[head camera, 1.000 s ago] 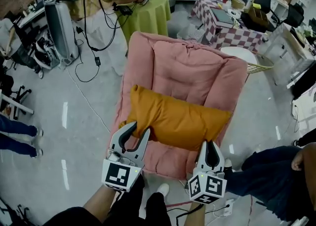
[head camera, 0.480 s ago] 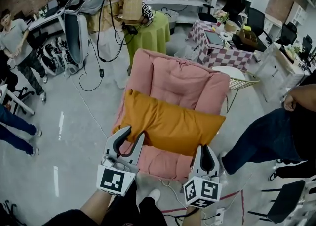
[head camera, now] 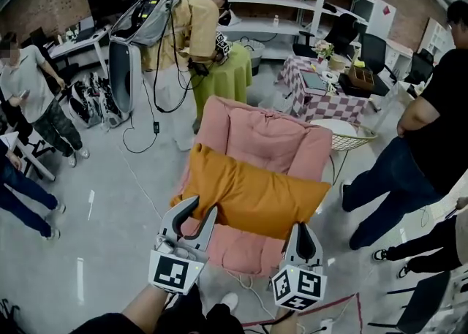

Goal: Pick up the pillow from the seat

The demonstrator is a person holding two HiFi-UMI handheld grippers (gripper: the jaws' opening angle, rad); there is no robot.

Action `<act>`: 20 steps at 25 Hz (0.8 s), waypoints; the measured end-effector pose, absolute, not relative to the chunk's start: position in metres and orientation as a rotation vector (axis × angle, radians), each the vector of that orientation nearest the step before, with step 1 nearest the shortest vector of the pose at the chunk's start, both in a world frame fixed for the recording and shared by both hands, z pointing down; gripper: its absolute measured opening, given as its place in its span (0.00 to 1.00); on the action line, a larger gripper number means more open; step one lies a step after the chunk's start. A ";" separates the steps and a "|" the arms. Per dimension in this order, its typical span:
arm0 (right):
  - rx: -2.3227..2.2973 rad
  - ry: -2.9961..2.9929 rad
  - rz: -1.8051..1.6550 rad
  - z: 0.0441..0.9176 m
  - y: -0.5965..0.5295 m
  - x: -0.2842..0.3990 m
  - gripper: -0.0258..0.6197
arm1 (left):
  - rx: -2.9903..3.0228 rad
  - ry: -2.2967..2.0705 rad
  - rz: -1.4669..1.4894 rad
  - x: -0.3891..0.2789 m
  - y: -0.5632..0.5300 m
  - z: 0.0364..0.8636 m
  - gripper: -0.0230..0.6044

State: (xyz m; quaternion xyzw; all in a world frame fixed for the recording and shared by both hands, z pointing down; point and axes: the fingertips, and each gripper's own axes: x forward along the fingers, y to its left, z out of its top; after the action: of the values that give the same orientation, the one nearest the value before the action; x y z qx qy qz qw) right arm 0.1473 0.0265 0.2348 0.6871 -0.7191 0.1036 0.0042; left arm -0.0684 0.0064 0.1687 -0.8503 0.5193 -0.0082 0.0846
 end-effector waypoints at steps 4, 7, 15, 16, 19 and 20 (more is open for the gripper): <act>2.156 -2.240 0.311 0.233 0.022 0.139 0.09 | -2.536 1.545 -0.018 -0.077 0.002 0.165 0.23; 2.153 -2.237 0.325 0.235 0.018 0.134 0.09 | -2.536 1.541 -0.018 -0.082 -0.001 0.165 0.23; 2.127 -2.233 0.355 0.243 0.004 0.132 0.08 | -2.553 1.563 -0.032 -0.084 -0.015 0.174 0.22; 2.125 -2.230 0.356 0.245 0.004 0.130 0.08 | -2.556 1.563 -0.032 -0.087 -0.015 0.176 0.22; 2.120 -2.227 0.366 0.248 0.003 0.127 0.08 | -2.560 1.564 -0.032 -0.090 -0.017 0.179 0.22; 2.117 -2.226 0.367 0.249 0.002 0.129 0.08 | -2.560 1.563 -0.033 -0.088 -0.017 0.180 0.22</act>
State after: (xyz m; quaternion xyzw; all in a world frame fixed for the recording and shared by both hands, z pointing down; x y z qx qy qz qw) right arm 0.1286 0.0023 0.2492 0.6842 -0.7192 0.1185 0.0240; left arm -0.0878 -0.0174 0.1796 -0.8513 0.5198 -0.0110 0.0706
